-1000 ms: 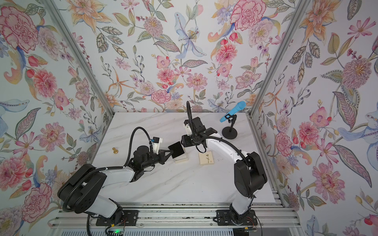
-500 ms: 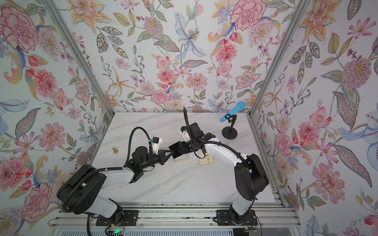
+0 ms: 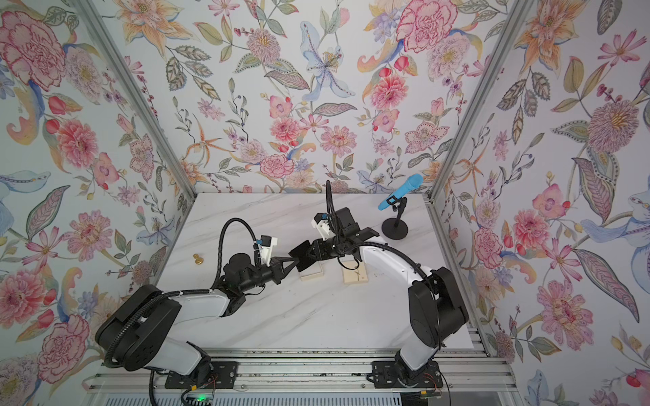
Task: Take the necklace out of the lift-off lid jewelry box
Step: Place the inner lining in the jewelry box.
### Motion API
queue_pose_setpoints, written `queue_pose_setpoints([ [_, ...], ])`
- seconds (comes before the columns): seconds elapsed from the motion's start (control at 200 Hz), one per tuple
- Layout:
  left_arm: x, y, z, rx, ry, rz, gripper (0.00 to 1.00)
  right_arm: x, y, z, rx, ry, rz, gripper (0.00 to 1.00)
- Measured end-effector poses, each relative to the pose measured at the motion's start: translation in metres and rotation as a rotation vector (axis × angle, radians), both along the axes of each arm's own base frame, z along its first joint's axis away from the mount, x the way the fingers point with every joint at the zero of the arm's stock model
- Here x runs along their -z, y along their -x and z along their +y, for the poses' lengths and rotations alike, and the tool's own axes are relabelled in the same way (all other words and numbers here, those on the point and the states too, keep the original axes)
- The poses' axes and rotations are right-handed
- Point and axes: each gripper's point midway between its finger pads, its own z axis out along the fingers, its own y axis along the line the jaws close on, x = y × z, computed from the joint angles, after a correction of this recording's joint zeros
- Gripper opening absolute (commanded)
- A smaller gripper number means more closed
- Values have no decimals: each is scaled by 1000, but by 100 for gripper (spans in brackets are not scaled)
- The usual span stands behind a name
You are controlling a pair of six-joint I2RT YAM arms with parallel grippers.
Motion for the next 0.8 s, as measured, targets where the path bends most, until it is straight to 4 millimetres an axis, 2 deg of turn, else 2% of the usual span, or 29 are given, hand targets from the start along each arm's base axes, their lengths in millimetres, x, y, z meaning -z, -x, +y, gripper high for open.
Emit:
queue_pose_setpoints([
  [0.145,-1,0,0,-1,2,0,0,-9,-1,0,-2,-20,-20,4],
  [0.23,0,0,0,-2,4,4,0,-9,-1,0,-1,-22,-18,0],
  [0.35,1,-1,0,-5,1,8,0,-6,-1,-1,2,-19,-17,1],
  [0.375,2,-1,1,-7,-2,11,0,-5,-1,-1,4,-16,-17,3],
  [0.59,13,-1,1,-12,-26,43,0,1,-2,-11,43,25,-27,56],
  [0.67,15,-1,1,-8,-28,48,0,-2,-1,-14,48,33,-44,63],
  [0.801,13,2,-1,12,-19,40,0,-5,-3,-16,40,24,-56,64],
])
